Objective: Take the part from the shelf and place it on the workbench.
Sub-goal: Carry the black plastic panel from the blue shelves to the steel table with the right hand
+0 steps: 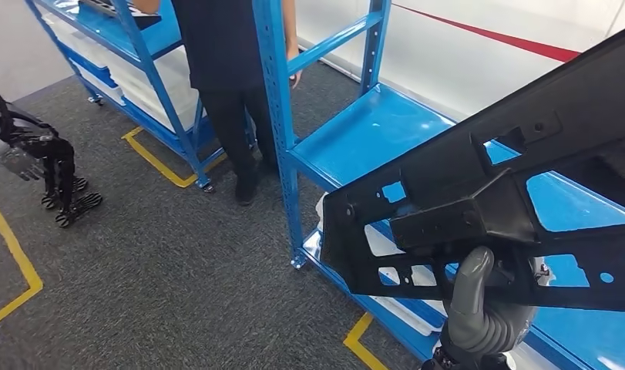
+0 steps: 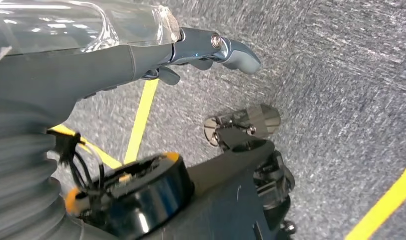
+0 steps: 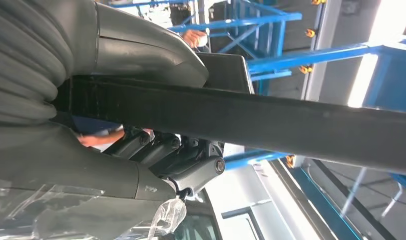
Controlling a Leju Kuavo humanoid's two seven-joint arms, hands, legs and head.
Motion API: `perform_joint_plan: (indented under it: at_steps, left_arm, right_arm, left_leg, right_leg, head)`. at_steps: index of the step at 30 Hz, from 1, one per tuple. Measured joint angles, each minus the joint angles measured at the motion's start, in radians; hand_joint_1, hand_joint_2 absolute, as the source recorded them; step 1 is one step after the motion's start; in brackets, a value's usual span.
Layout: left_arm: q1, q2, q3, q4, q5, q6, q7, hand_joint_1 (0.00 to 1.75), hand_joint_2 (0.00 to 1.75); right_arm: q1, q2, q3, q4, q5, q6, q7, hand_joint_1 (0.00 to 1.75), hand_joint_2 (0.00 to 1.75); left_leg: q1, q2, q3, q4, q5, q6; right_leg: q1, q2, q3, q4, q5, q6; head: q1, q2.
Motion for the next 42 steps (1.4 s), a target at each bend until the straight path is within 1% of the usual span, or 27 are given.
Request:
perform_joint_plan:
  at_steps: [1, 2, 4, 5, 6, 8, 10, 12, 14, 15, 16, 17, 20, 22, 23, 24, 26, 28, 30, 31, 32, 34, 35, 37, 38, 40, 42]
  left_arm:
    - [0.001, -0.001, 0.0, 0.0, 0.0, 0.0, 0.001, 0.0, 1.75]
    - [0.002, -0.002, 0.0, 0.0, 0.0, 0.001, 0.001, 0.0, 1.75]
    - [0.001, -0.002, 0.0, 0.0, 0.0, 0.002, -0.001, 0.0, 1.75]
    - [0.0, -0.002, 0.0, 0.0, 0.0, 0.003, -0.004, 0.0, 1.75]
    - [0.0, -0.002, 0.0, 0.0, -0.001, 0.003, -0.008, 0.0, 1.75]
    - [0.002, -0.002, 0.0, 0.0, -0.002, 0.004, -0.017, 0.0, 1.75]
    - [0.006, -0.002, -0.001, 0.0, -0.003, 0.003, -0.023, 0.0, 1.75]
    - [0.005, -0.003, -0.001, 0.0, -0.003, 0.002, -0.024, 0.0, 1.75]
    - [0.002, -0.005, -0.001, 0.0, -0.003, 0.001, -0.025, 0.0, 1.75]
    - [0.002, -0.006, -0.002, 0.0, -0.003, 0.0, -0.025, 0.0, 1.75]
    - [0.002, -0.006, -0.002, 0.0, -0.003, 0.0, -0.026, 0.0, 1.75]
    - [0.003, -0.006, -0.002, 0.0, -0.003, 0.0, -0.026, 0.0, 1.75]
    - [0.001, -0.006, -0.002, 0.0, 0.001, 0.0, -0.028, 0.0, 1.75]
    - [-0.001, -0.006, -0.002, 0.0, 0.01, 0.001, -0.034, 0.0, 1.75]
    - [-0.001, -0.006, -0.002, 0.0, 0.016, 0.0, -0.039, 0.0, 1.75]
    - [0.001, -0.006, -0.002, 0.0, 0.024, -0.002, -0.044, 0.0, 1.75]
    - [0.004, -0.007, -0.002, 0.0, 0.042, -0.01, -0.057, 0.0, 1.75]
    - [0.001, -0.008, -0.001, 0.0, 0.058, -0.016, -0.069, 0.0, 1.75]
    - [0.0, -0.011, -0.001, 0.0, 0.07, -0.013, -0.076, 0.0, 1.75]
    - [0.001, -0.013, -0.001, 0.0, 0.074, -0.01, -0.077, 0.0, 1.75]
    - [0.002, -0.016, 0.0, 0.0, 0.077, -0.006, -0.076, 0.0, 1.75]
    - [0.003, -0.02, 0.0, 0.0, 0.083, -0.001, -0.073, 0.0, 1.75]
    - [0.002, -0.022, 0.0, 0.0, 0.086, 0.0, -0.069, 0.0, 1.75]
    - [0.002, -0.025, 0.0, 0.0, 0.09, 0.0, -0.059, 0.0, 1.75]
    - [0.003, -0.025, 0.0, 0.0, 0.091, 0.0, -0.055, 0.0, 1.75]
    - [0.009, -0.026, 0.001, 0.0, 0.093, 0.002, -0.05, 0.0, 1.75]
    - [0.008, -0.028, 0.001, 0.0, 0.095, 0.005, -0.048, 0.0, 1.75]
  right_arm:
    - [0.003, 0.0, -0.003, 0.0, 0.001, 0.0, 0.0, 1.75, 1.75]
    - [0.005, -0.001, -0.005, 0.0, 0.002, 0.0, 0.0, 1.75, 1.75]
    - [0.006, -0.001, -0.01, -0.001, 0.007, 0.0, 0.001, 1.75, 1.75]
    - [0.007, -0.001, -0.013, -0.002, 0.009, 0.0, 0.002, 1.75, 1.75]
    - [0.009, -0.001, -0.015, -0.004, 0.012, 0.0, 0.003, 1.75, 1.75]
    - [0.013, -0.002, -0.018, -0.006, 0.016, 0.0, 0.005, 1.75, 1.75]
    - [0.013, -0.002, -0.021, -0.007, 0.018, 0.0, 0.006, 1.75, 1.75]
    - [0.015, -0.002, -0.023, -0.01, 0.019, 0.0, 0.006, 1.75, 1.75]
    - [0.017, -0.002, -0.025, -0.012, 0.02, 0.0, 0.006, 1.75, 1.75]
    - [0.017, -0.002, -0.026, -0.012, 0.021, 0.0, 0.007, 1.75, 1.75]
    - [0.017, -0.002, -0.027, -0.012, 0.021, 0.0, 0.007, 1.75, 1.75]
    - [0.017, -0.002, -0.028, -0.012, 0.023, 0.0, 0.008, 1.75, 1.75]
    - [0.015, -0.002, -0.031, -0.013, 0.027, 0.0, 0.012, 1.75, 1.75]
    - [0.013, -0.002, -0.031, -0.014, 0.029, 0.0, 0.015, 1.75, 1.75]
    - [0.012, -0.002, -0.031, -0.014, 0.029, 0.0, 0.016, 1.75, 1.75]
    - [0.011, -0.002, -0.032, -0.014, 0.029, 0.0, 0.016, 1.75, 1.75]
    - [0.01, -0.002, -0.034, -0.014, 0.029, 0.001, 0.016, 1.75, 1.75]
    - [0.011, -0.002, -0.035, -0.014, 0.028, 0.004, 0.015, 1.75, 1.75]
    - [0.014, -0.003, -0.035, -0.014, 0.024, 0.009, 0.016, 1.75, 1.75]
    - [0.015, -0.004, -0.036, -0.014, 0.021, 0.011, 0.018, 1.75, 1.75]
    - [0.015, -0.005, -0.036, -0.014, 0.017, 0.013, 0.02, 1.75, 1.75]
    - [0.015, -0.006, -0.036, -0.014, 0.007, 0.016, 0.022, 1.75, 1.75]
    - [0.015, -0.007, -0.036, -0.014, 0.002, 0.018, 0.021, 1.75, 1.75]
    - [0.014, -0.007, -0.036, -0.013, -0.008, 0.021, 0.019, 1.75, 1.75]
    - [0.013, -0.008, -0.035, -0.013, -0.01, 0.022, 0.018, 1.75, 1.75]
    - [0.01, -0.008, -0.035, -0.013, -0.012, 0.024, 0.017, 1.75, 1.75]
    - [0.009, -0.008, -0.035, -0.013, -0.013, 0.025, 0.017, 1.75, 1.75]
  left_leg:
    - [0.0, -0.014, 0.002, 0.001, 0.0, 0.0]
    - [0.001, -0.028, 0.004, 0.001, -0.001, -0.001]
    - [0.001, -0.054, 0.005, 0.008, -0.005, -0.008]
    - [0.0, -0.067, 0.003, 0.011, -0.007, -0.012]
    - [-0.001, -0.077, -0.001, 0.014, -0.008, -0.017]
    - [0.002, -0.093, -0.007, 0.014, -0.007, -0.026]
    - [0.002, -0.055, -0.022, 0.043, -0.024, -0.035]
    - [0.001, 0.006, -0.07, 0.147, -0.079, -0.046]
    - [0.006, 0.027, -0.137, 0.284, -0.134, -0.052]
    - [0.007, 0.029, -0.155, 0.318, -0.14, -0.052]
    - [0.008, 0.031, -0.152, 0.312, -0.128, -0.051]
    - [0.007, 0.035, -0.129, 0.265, -0.101, -0.047]
    - [-0.009, 0.088, -0.024, 0.061, -0.023, -0.029]
    - [-0.021, 0.102, -0.008, 0.02, -0.018, -0.02]
    - [-0.021, 0.089, -0.008, 0.017, -0.016, -0.017]
    - [-0.018, 0.078, -0.005, 0.013, -0.013, -0.013]
    - [-0.011, 0.055, 0.005, 0.001, -0.007, -0.003]
    - [-0.008, 0.032, 0.01, -0.004, -0.005, 0.003]
    - [-0.008, 0.004, 0.011, -0.003, -0.006, 0.005]
    - [-0.007, -0.011, 0.013, -0.002, -0.007, 0.005]
    - [-0.006, -0.027, 0.015, -0.001, -0.008, 0.003]
    - [-0.003, -0.056, 0.016, 0.005, -0.013, -0.004]
    - [-0.002, -0.069, 0.014, 0.011, -0.016, -0.009]
    - [-0.001, -0.091, 0.004, 0.017, -0.018, -0.02]
    - [0.001, -0.101, 0.0, 0.018, -0.017, -0.025]
    - [0.003, -0.079, -0.01, 0.033, -0.025, -0.034]
    - [0.002, -0.015, -0.052, 0.121, -0.069, -0.044]
  right_leg:
    - [0.0, 0.003, -0.003, -0.007, 0.02, 0.0]
    - [-0.002, 0.008, 0.013, -0.054, 0.056, 0.0]
    - [-0.009, 0.049, 0.069, -0.193, 0.127, 0.001]
    - [-0.013, 0.068, 0.09, -0.242, 0.147, 0.0]
    - [-0.014, 0.081, 0.1, -0.267, 0.153, -0.003]
    - [-0.012, 0.066, 0.101, -0.272, 0.153, -0.016]
    - [-0.01, 0.043, 0.103, -0.274, 0.155, -0.029]
    - [-0.008, 0.018, 0.105, -0.275, 0.154, -0.038]
    - [-0.003, -0.01, 0.107, -0.275, 0.151, -0.043]
    - [-0.001, -0.024, 0.108, -0.275, 0.149, -0.044]
    - [0.0, -0.035, 0.11, -0.274, 0.147, -0.044]
    - [0.001, -0.047, 0.113, -0.274, 0.145, -0.043]
    - [0.004, -0.077, 0.125, -0.275, 0.135, -0.035]
    - [0.006, -0.093, 0.13, -0.277, 0.13, -0.027]
    - [0.007, -0.102, 0.134, -0.28, 0.129, -0.023]
    - [0.006, -0.101, 0.138, -0.279, 0.124, -0.018]
    - [0.004, -0.061, 0.124, -0.236, 0.092, -0.011]
    - [0.003, -0.011, 0.065, -0.112, 0.031, -0.008]
    - [0.003, 0.002, 0.0, 0.004, -0.002, -0.005]
    - [0.002, 0.003, -0.01, 0.011, 0.01, -0.004]
    - [0.0, 0.007, 0.0, -0.023, 0.042, -0.002]
    - [-0.009, 0.044, 0.057, -0.163, 0.119, 0.004]
    - [-0.014, 0.068, 0.08, -0.22, 0.142, 0.004]
    - [-0.014, 0.091, 0.098, -0.264, 0.151, -0.004]
    - [-0.012, 0.079, 0.098, -0.266, 0.152, -0.012]
    - [-0.01, 0.054, 0.1, -0.267, 0.153, -0.025]
    - [-0.009, 0.027, 0.103, -0.269, 0.151, -0.036]
  head:
    - [0.0, 0.0]
    - [0.0, 0.0]
    - [0.0, 0.0]
    - [0.0, 0.0]
    - [-0.001, 0.0]
    - [-0.002, 0.0]
    - [-0.004, 0.0]
    - [-0.007, 0.0]
    - [-0.009, 0.0]
    - [-0.009, 0.0]
    - [-0.009, 0.0]
    - [-0.009, 0.0]
    - [-0.009, 0.0]
    - [-0.009, 0.0]
    - [-0.009, 0.0]
    - [-0.009, 0.0]
    - [-0.008, 0.0]
    - [-0.006, 0.0]
    - [-0.005, 0.0]
    - [-0.005, 0.0]
    - [-0.005, 0.0]
    - [-0.004, 0.0]
    - [-0.004, 0.0]
    - [-0.004, 0.0]
    - [-0.004, 0.0]
    - [-0.006, 0.0]
    - [-0.011, 0.0]
